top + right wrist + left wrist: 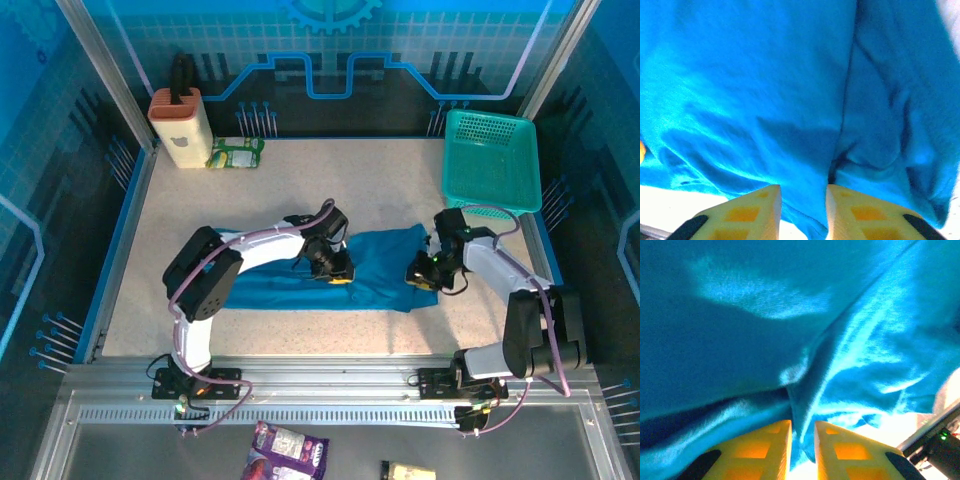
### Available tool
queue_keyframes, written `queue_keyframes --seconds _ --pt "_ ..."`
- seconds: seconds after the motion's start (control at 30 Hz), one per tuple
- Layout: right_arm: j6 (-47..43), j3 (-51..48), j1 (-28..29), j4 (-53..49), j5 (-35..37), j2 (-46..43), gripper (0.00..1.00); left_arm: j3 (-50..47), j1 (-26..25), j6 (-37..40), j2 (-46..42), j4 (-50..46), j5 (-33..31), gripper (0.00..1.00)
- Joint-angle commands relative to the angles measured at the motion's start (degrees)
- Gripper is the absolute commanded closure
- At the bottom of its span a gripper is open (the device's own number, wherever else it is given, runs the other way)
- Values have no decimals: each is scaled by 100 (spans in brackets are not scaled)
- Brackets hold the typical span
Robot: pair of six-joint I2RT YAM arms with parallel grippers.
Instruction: Fold the inside-out t-shirt
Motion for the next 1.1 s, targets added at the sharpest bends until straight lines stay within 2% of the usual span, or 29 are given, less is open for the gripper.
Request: queue_keyframes --seconds 0.0,0.13,0.33,0.43,0.5,0.6,0.73,0.87,1.07 --pt "-242 662 -170 -1 537 298 66 -124 314 183 -660 -214 -184 79" --pt "-552 1372 -220 43 1133 1059 64 -534 942 442 -1041 -391 -319 79" --pt "-766 2118 -224 127 1307 2190 65 -1295 2256 859 -1451 -425 -301 81" --pt "-741 2207 -227 286 924 2403 79 -1466 2869 1077 -1509 -460 -360 83" --pt "-683 2157 -224 451 517 2472 80 -1545 3215 1163 -1449 -424 -384 85" --pt "-611 2028 -216 691 323 2507 79 -1659 3699 1176 -1253 -269 -355 89" --pt "-557 1931 -305 764 461 2680 71 -1812 4169 977 -968 45 15 94" --pt "-496 1753 -555 891 483 2768 67 -1975 4500 724 -773 191 39 95" --pt "-460 1704 -843 760 572 2750 66 -2288 4989 485 -623 486 214 93"
